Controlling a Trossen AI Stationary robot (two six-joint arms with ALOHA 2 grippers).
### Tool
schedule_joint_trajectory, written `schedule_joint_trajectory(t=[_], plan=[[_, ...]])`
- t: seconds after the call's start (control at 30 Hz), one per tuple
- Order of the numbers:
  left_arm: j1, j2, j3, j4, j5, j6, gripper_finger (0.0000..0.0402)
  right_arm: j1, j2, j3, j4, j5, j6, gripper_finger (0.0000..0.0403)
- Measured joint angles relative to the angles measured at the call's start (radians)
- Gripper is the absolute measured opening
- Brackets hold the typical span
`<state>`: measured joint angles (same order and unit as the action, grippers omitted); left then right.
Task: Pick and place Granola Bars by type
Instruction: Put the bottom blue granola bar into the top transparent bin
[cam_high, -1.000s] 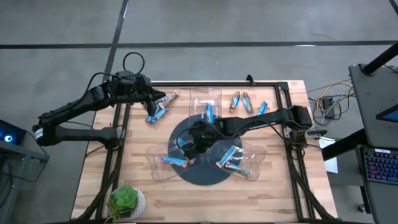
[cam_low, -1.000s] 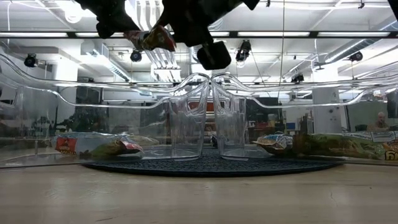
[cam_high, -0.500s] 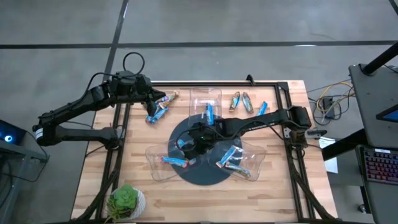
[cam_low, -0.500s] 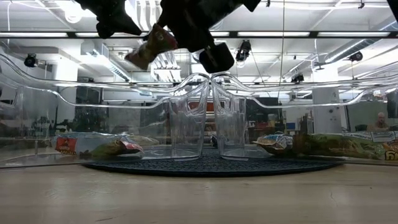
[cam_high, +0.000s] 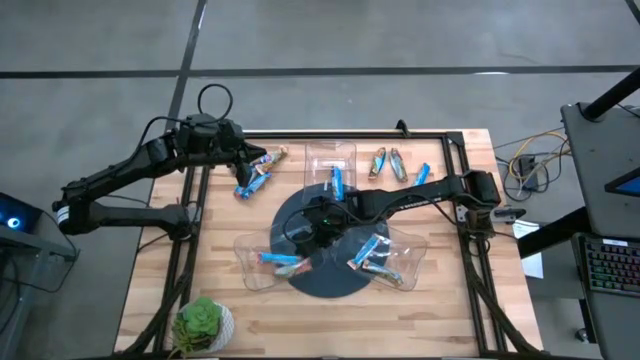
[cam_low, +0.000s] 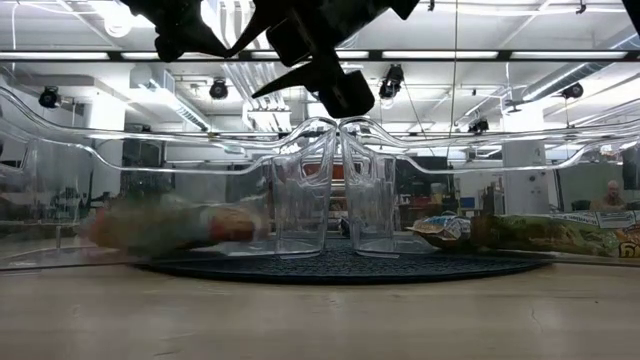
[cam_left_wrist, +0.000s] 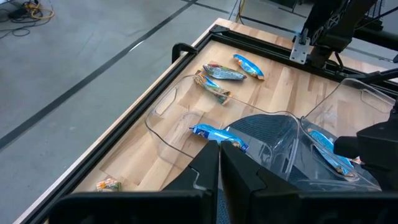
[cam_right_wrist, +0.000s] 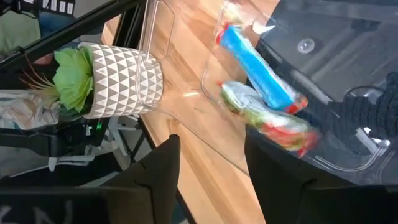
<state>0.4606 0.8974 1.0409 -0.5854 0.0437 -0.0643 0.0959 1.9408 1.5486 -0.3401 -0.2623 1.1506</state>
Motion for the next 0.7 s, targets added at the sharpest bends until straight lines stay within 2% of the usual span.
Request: schedule_joint_trajectory(t=[0.43, 0.57, 0.7], plan=[[0.000, 0.000, 0.000, 0.000, 0.000, 0.000, 0.0000, -0.003, -0.008, 0.000, 0.004, 0.003, -0.069, 0.0163], [0.000, 0.000, 0.000, 0.001, 0.000, 0.000, 0.0000, -0.005, -0.034, 0.000, -0.001, 0.003, -0.110, 0.0144], [0.000, 0.000, 0.000, 0.001, 0.000, 0.001, 0.0000, -0.010, -0.067, 0.000, -0.017, 0.003, -0.158, 0.0108]])
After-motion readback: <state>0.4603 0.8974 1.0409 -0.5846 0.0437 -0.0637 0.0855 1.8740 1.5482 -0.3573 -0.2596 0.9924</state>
